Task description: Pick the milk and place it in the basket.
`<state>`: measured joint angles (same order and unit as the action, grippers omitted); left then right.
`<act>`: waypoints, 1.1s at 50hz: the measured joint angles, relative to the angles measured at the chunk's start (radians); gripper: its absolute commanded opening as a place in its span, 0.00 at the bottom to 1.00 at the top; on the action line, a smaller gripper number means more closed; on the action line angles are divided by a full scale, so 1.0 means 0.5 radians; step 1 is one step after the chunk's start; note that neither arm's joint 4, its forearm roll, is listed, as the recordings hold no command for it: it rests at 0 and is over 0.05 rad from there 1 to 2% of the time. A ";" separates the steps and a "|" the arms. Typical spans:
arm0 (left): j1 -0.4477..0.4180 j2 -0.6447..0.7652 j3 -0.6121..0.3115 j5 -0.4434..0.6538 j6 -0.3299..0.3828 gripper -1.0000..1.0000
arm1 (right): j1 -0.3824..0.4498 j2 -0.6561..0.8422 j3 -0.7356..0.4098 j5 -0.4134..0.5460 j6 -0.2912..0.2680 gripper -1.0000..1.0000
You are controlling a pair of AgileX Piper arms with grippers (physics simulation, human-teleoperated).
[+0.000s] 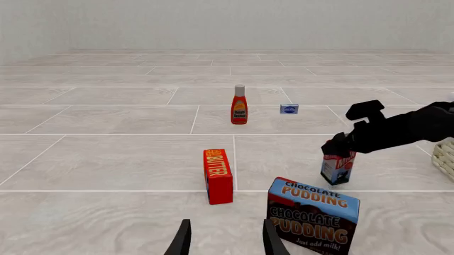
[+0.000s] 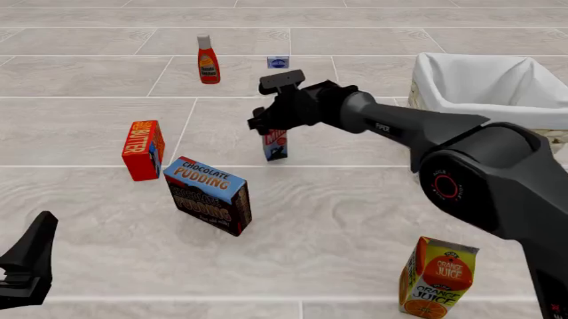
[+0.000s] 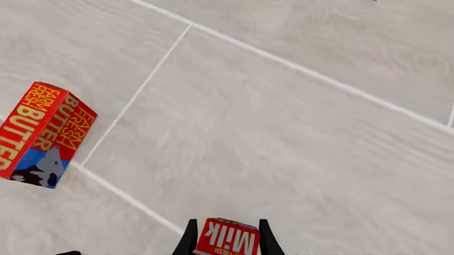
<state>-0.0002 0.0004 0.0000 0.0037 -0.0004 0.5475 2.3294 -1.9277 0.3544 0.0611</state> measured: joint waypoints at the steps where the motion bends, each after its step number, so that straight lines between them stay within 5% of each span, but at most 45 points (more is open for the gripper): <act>1: 0.000 0.000 0.000 0.000 0.000 1.00 | -0.002 -0.014 0.011 -0.005 -0.007 0.00; 55: 0.000 0.000 0.000 0.000 0.000 1.00 | -0.094 -1.066 0.629 -0.138 -0.339 0.00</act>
<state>-0.0002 0.0004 0.0000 0.0036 -0.0003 0.5005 1.7963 -1.6133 0.2853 -0.1083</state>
